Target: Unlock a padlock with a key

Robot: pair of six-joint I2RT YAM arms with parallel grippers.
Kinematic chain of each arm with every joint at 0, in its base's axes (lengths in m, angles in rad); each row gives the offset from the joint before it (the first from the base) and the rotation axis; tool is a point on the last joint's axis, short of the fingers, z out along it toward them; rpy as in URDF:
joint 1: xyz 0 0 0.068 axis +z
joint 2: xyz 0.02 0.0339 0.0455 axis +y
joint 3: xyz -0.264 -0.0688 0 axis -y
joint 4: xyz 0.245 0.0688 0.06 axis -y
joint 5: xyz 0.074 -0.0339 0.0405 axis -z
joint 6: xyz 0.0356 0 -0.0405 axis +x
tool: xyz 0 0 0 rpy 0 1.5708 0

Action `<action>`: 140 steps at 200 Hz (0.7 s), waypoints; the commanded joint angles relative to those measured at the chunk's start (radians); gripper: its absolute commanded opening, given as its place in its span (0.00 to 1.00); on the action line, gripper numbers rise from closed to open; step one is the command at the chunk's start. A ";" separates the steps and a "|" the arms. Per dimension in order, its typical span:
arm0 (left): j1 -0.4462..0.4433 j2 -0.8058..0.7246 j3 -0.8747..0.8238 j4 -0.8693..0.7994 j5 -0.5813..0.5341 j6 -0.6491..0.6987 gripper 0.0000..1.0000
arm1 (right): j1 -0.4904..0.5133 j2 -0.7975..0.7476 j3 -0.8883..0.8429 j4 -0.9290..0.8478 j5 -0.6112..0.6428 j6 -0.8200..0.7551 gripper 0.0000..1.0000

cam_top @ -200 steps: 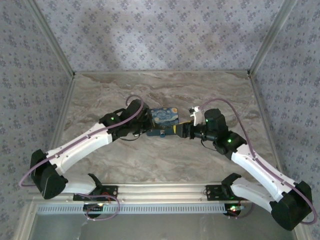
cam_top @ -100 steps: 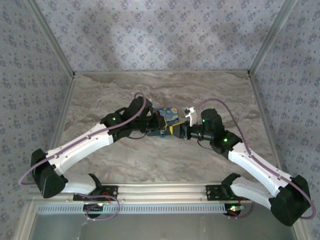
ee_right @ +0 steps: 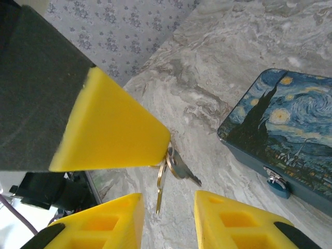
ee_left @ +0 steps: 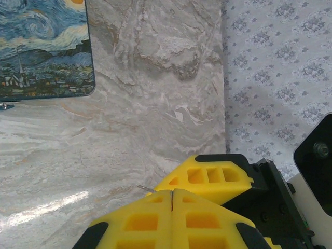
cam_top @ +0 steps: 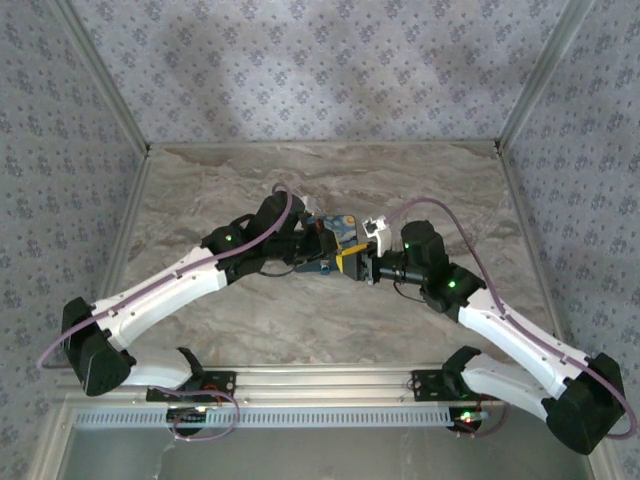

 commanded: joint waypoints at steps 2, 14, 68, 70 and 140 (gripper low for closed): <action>-0.011 0.003 0.032 0.031 0.032 -0.013 0.00 | 0.006 -0.022 0.035 -0.002 0.045 -0.042 0.32; -0.013 0.005 0.033 0.033 0.039 -0.013 0.00 | 0.007 -0.025 0.044 -0.009 0.054 -0.056 0.31; -0.014 0.006 0.032 0.026 0.046 -0.009 0.00 | 0.004 -0.036 0.070 -0.036 0.049 -0.079 0.32; -0.014 0.005 0.033 0.026 0.047 -0.009 0.00 | 0.003 -0.036 0.070 -0.037 0.050 -0.078 0.32; -0.015 -0.003 0.031 0.026 0.048 -0.009 0.00 | -0.042 -0.141 0.039 -0.131 0.061 -0.099 0.33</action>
